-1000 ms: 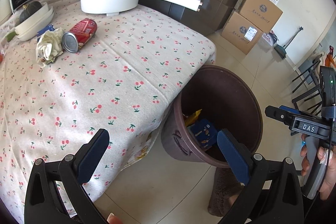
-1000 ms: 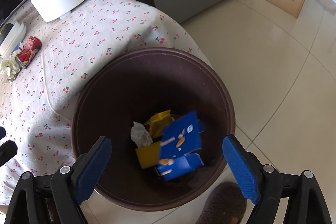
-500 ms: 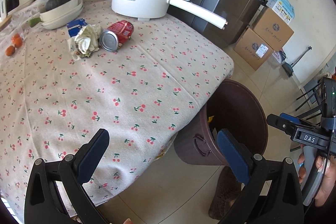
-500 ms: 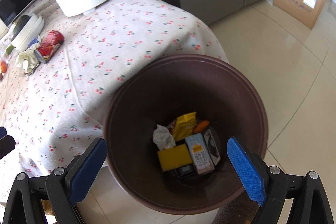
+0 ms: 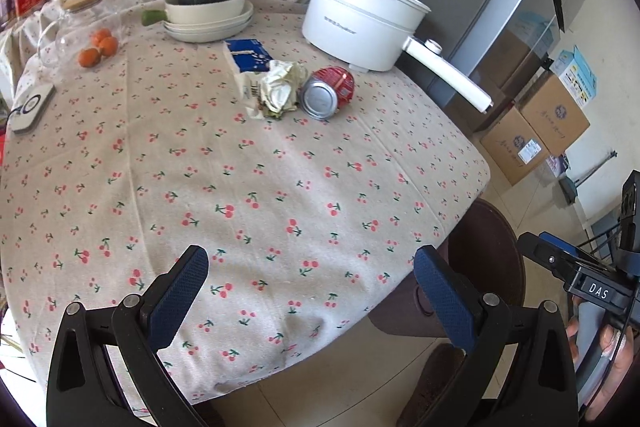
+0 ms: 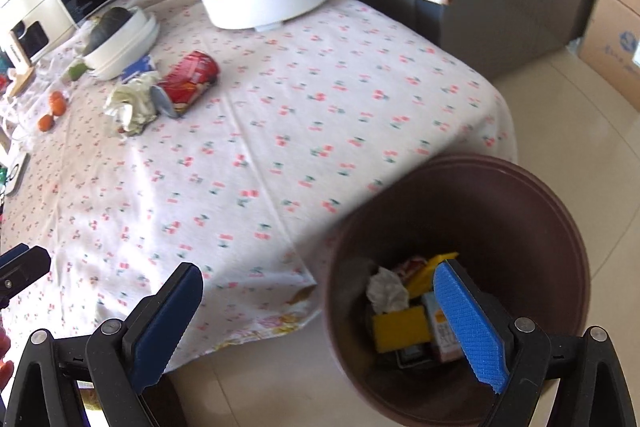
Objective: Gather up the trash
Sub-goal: 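Move the right tool to the crushed red can and grasp it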
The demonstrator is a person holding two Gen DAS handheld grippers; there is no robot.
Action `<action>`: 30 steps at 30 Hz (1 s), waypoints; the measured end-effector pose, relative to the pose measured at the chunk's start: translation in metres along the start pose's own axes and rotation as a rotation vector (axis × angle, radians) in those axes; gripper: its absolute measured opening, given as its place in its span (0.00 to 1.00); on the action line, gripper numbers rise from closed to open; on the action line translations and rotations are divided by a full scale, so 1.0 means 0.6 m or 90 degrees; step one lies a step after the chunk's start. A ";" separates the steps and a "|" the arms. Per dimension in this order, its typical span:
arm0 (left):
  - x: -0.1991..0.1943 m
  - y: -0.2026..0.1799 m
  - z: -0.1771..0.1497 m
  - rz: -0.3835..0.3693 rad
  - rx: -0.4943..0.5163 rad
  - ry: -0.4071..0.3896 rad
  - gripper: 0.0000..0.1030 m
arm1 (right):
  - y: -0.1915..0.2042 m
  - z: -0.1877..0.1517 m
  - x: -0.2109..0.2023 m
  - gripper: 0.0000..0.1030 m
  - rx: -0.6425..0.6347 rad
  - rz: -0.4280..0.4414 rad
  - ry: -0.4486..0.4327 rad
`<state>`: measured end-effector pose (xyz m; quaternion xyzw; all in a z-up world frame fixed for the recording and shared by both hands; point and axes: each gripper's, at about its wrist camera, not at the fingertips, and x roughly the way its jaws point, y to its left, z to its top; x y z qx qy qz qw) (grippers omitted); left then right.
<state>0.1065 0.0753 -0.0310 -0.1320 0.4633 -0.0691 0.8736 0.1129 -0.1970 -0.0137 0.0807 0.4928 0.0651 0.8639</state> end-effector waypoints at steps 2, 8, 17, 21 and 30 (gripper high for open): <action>-0.007 0.020 0.002 0.016 -0.013 -0.006 1.00 | 0.023 0.005 0.004 0.94 -0.012 0.004 -0.009; -0.027 0.087 0.007 0.072 -0.054 -0.024 1.00 | 0.091 0.021 0.027 0.94 -0.051 0.010 -0.022; -0.035 0.157 0.021 0.114 -0.095 -0.035 1.00 | 0.151 0.071 0.100 0.94 -0.057 0.021 -0.010; -0.029 0.174 0.032 0.129 -0.096 -0.035 1.00 | 0.171 0.111 0.141 0.94 -0.062 0.010 -0.008; -0.019 0.226 0.040 0.195 -0.066 -0.051 1.00 | 0.216 0.183 0.243 0.94 -0.042 0.041 0.017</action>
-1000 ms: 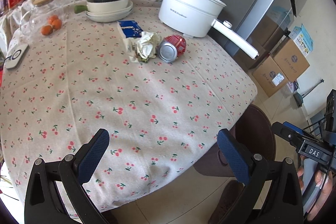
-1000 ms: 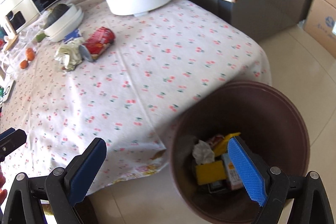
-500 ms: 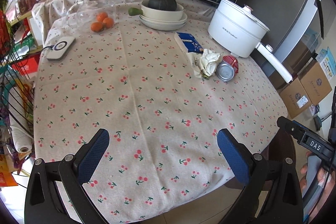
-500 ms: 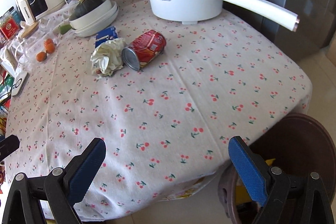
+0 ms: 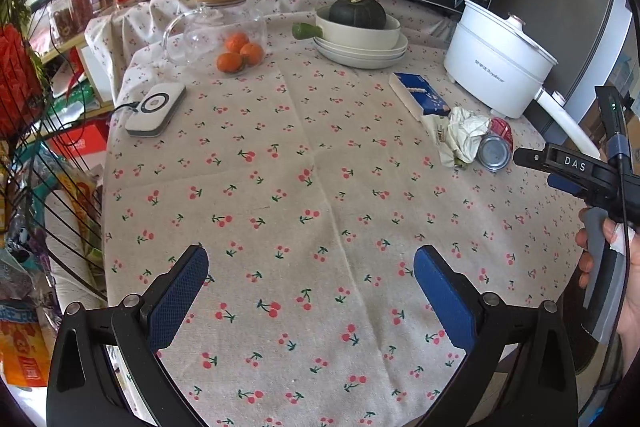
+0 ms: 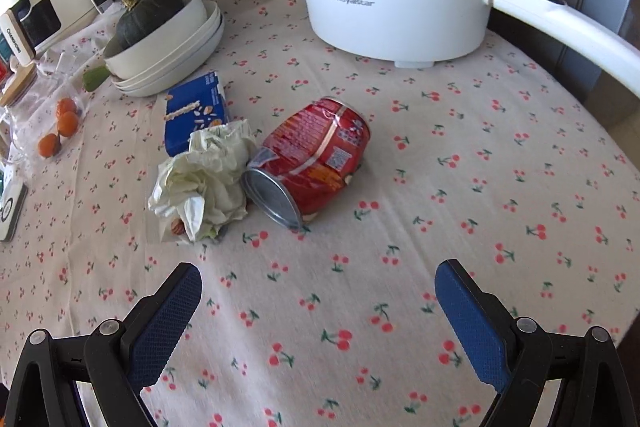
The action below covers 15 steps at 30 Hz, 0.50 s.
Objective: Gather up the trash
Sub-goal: 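Move the right tool to the crushed red can and grasp it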
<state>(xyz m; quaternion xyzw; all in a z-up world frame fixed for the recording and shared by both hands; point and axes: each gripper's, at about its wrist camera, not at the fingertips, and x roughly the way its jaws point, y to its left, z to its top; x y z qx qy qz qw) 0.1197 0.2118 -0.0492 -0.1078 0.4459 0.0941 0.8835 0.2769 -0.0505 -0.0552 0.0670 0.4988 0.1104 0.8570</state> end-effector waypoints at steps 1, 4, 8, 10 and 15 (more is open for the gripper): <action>0.002 0.006 0.002 0.000 -0.004 -0.001 1.00 | 0.003 0.005 0.011 0.94 0.004 0.002 0.004; 0.005 0.017 0.004 -0.001 -0.007 -0.002 1.00 | 0.009 0.019 0.039 0.94 0.016 -0.006 0.015; 0.008 0.019 0.004 -0.004 -0.005 0.004 1.00 | 0.003 0.036 0.066 0.94 0.048 -0.003 0.018; 0.009 0.018 0.004 -0.002 -0.001 0.004 1.00 | 0.001 0.042 0.076 0.94 0.059 0.000 0.019; 0.012 0.015 0.003 0.002 0.001 0.007 1.00 | -0.002 0.059 0.098 0.94 0.074 -0.001 0.021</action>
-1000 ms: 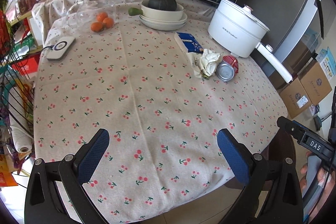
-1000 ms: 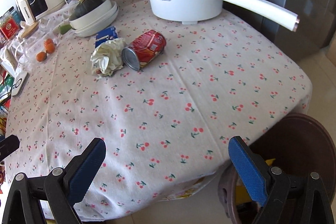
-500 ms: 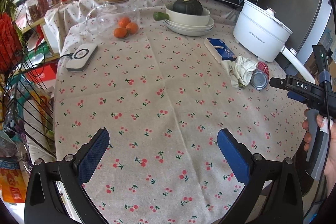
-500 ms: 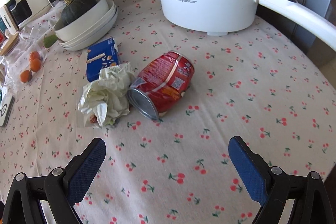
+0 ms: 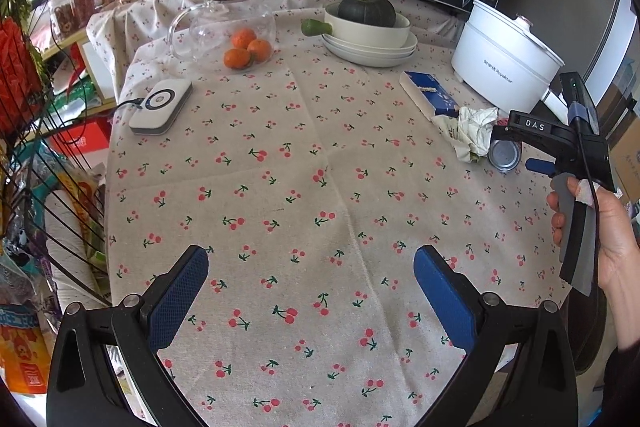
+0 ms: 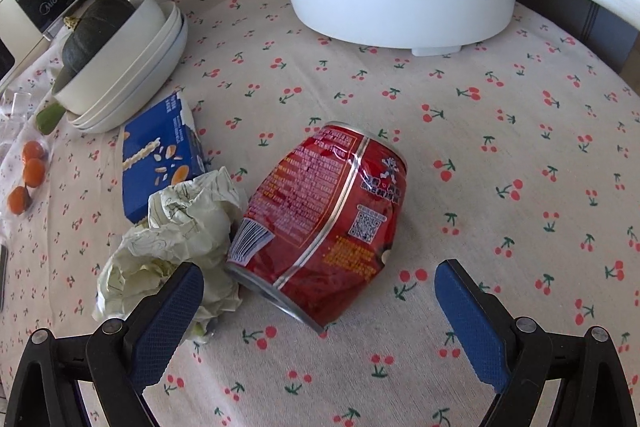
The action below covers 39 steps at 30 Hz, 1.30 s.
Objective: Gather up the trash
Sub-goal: 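Move the right tool to the crushed red can and grasp it, then grasp the crumpled white plastic bag with the left tool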
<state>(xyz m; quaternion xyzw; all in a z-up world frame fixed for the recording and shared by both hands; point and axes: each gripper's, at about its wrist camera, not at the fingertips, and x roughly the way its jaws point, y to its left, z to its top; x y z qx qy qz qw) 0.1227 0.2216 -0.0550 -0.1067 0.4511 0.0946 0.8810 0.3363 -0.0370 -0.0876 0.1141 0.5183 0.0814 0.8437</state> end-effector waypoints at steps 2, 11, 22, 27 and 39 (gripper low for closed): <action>0.001 -0.001 0.000 0.002 0.001 0.000 1.00 | 0.000 0.007 0.008 0.94 0.007 0.005 0.000; 0.005 -0.011 0.003 0.006 0.006 0.002 1.00 | -0.004 0.017 0.031 0.69 0.027 0.006 0.009; -0.025 -0.028 0.005 -0.077 -0.039 -0.020 1.00 | -0.052 -0.059 -0.035 0.63 -0.048 0.039 0.038; -0.032 -0.075 0.002 -0.107 0.041 -0.023 1.00 | -0.085 -0.107 -0.075 0.63 -0.070 0.038 0.050; 0.047 -0.211 0.040 -0.075 0.162 0.010 1.00 | -0.132 -0.118 -0.119 0.63 -0.135 0.018 0.031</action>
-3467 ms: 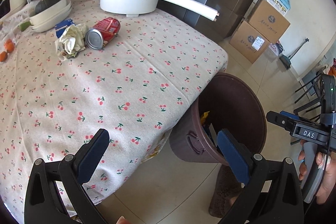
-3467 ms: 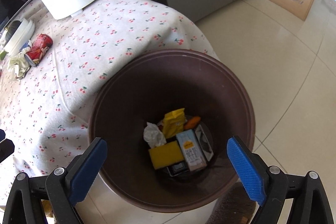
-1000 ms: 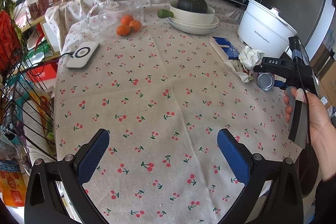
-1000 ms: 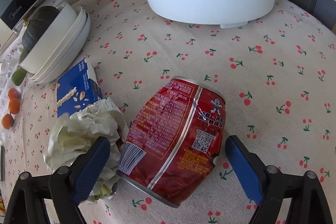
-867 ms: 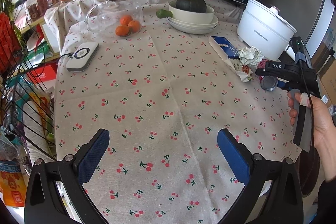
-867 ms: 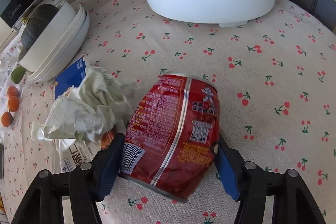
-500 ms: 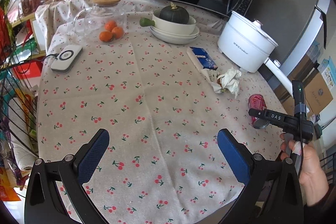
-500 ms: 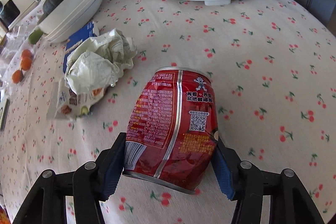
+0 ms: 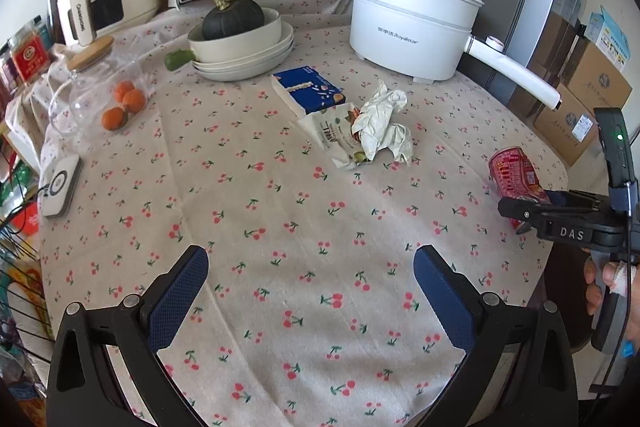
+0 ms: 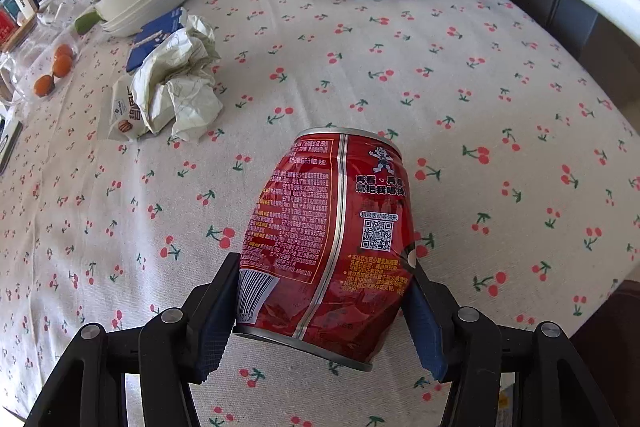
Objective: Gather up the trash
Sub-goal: 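Grasp the crumpled white plastic bag with the left tool, then carry the crushed can and plastic bag toward the brown bin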
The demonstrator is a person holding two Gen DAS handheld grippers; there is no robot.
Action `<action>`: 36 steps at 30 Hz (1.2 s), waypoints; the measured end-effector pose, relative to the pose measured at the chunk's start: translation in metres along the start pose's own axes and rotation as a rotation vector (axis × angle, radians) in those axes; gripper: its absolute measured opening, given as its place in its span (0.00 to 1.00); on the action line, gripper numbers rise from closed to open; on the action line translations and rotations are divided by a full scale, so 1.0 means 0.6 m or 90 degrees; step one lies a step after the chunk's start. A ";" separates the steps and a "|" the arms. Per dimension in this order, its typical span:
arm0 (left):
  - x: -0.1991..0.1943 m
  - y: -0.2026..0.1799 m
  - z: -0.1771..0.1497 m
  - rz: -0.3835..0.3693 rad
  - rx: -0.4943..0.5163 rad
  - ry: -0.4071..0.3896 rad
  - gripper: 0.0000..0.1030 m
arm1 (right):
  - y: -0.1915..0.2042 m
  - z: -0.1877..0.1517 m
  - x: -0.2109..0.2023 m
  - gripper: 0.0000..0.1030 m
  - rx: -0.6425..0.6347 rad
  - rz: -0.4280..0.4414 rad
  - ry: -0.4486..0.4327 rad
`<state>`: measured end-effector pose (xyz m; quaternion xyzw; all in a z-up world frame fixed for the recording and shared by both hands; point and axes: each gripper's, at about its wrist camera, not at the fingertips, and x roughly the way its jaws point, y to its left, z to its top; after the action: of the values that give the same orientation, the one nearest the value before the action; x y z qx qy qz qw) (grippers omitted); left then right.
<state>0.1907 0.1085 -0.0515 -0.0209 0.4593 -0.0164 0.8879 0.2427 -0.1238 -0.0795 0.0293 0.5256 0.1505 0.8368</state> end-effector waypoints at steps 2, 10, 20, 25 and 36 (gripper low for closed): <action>0.033 -0.013 0.021 -0.015 -0.013 0.007 0.96 | -0.008 0.005 0.001 0.63 -0.003 0.004 -0.006; 0.132 -0.093 0.106 -0.035 0.031 -0.040 0.70 | -0.039 0.020 0.025 0.63 0.004 0.029 -0.005; 0.193 -0.110 0.138 -0.063 0.024 -0.045 0.35 | -0.094 0.028 0.026 0.63 0.051 0.040 -0.016; 0.159 -0.113 0.115 -0.062 0.041 -0.026 0.31 | -0.094 0.019 0.013 0.63 0.046 0.028 -0.014; 0.027 -0.112 0.032 -0.093 0.026 -0.026 0.31 | -0.062 -0.016 -0.089 0.63 0.039 0.016 -0.035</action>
<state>0.2151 0.0409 -0.0503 -0.0368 0.4376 -0.0902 0.8939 0.2207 -0.1753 -0.0448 0.0655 0.5065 0.1444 0.8475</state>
